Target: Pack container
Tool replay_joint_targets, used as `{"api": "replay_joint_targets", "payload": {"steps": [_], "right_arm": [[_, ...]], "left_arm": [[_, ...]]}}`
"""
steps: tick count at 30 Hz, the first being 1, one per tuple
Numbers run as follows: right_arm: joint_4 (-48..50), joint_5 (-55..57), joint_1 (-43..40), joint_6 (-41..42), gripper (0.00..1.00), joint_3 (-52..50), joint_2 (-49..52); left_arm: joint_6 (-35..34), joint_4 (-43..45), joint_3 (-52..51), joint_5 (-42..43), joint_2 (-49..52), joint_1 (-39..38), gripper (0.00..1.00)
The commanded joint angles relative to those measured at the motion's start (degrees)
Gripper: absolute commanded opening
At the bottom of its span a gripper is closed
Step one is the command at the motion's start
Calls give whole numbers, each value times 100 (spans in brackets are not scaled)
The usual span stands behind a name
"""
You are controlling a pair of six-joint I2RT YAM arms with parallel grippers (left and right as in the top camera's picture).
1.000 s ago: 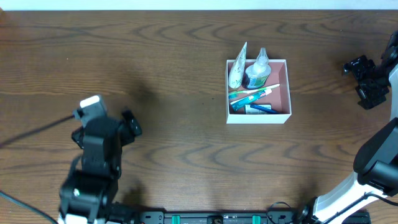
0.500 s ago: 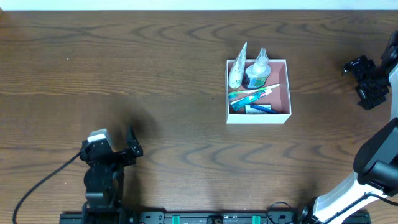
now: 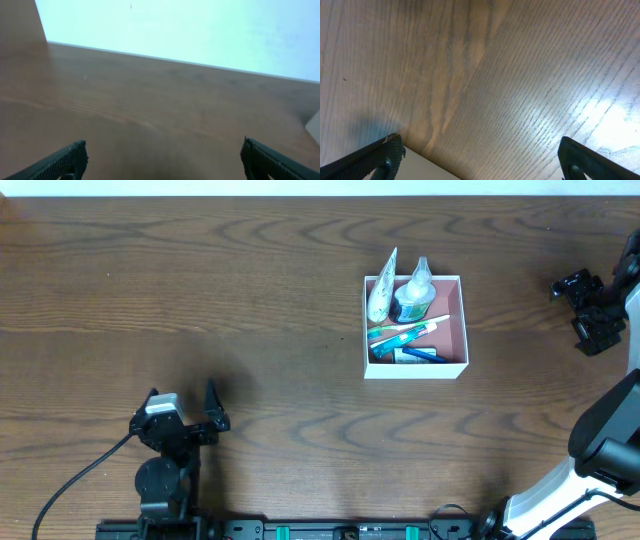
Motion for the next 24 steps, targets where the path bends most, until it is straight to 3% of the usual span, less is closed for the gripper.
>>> {"api": "replay_joint_targets", "payload": {"steps": [1, 24], "right_arm": [[-7, -2, -28, 52, 99, 7, -2], [-7, 0, -28, 52, 99, 7, -2]], "left_arm": [[52, 501, -293, 94, -48, 66, 98], [101, -17, -278, 48, -31, 70, 98]]}}
